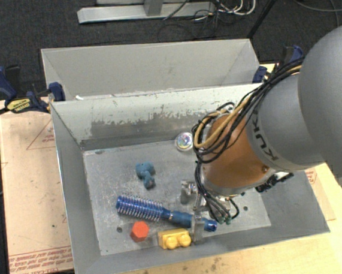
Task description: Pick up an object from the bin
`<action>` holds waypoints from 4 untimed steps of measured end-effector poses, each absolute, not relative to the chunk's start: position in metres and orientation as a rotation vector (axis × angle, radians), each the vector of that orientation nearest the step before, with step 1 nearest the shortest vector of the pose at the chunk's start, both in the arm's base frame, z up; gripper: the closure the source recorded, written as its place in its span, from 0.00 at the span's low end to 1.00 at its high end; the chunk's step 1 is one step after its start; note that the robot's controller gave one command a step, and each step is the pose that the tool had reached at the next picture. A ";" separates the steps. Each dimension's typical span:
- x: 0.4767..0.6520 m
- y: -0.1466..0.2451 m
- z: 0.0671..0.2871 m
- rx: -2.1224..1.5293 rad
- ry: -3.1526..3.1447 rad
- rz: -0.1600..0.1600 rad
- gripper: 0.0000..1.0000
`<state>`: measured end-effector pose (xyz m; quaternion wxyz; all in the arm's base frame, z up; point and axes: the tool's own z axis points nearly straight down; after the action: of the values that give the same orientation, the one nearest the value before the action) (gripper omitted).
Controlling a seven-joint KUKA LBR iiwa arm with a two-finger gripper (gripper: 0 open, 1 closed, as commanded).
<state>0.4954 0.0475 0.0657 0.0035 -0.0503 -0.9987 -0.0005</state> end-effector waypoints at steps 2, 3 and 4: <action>0.482 0.047 0.111 -0.490 -3.104 -0.002 0.00; 0.479 0.042 0.069 -0.749 -3.052 -0.002 0.00; 0.480 0.043 0.069 -0.748 -3.053 -0.003 0.00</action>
Offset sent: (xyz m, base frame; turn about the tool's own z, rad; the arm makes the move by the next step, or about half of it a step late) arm -0.0156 0.0006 0.0343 0.0852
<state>0.4796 0.0428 0.0692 -0.0009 -0.2380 -0.9713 -0.0009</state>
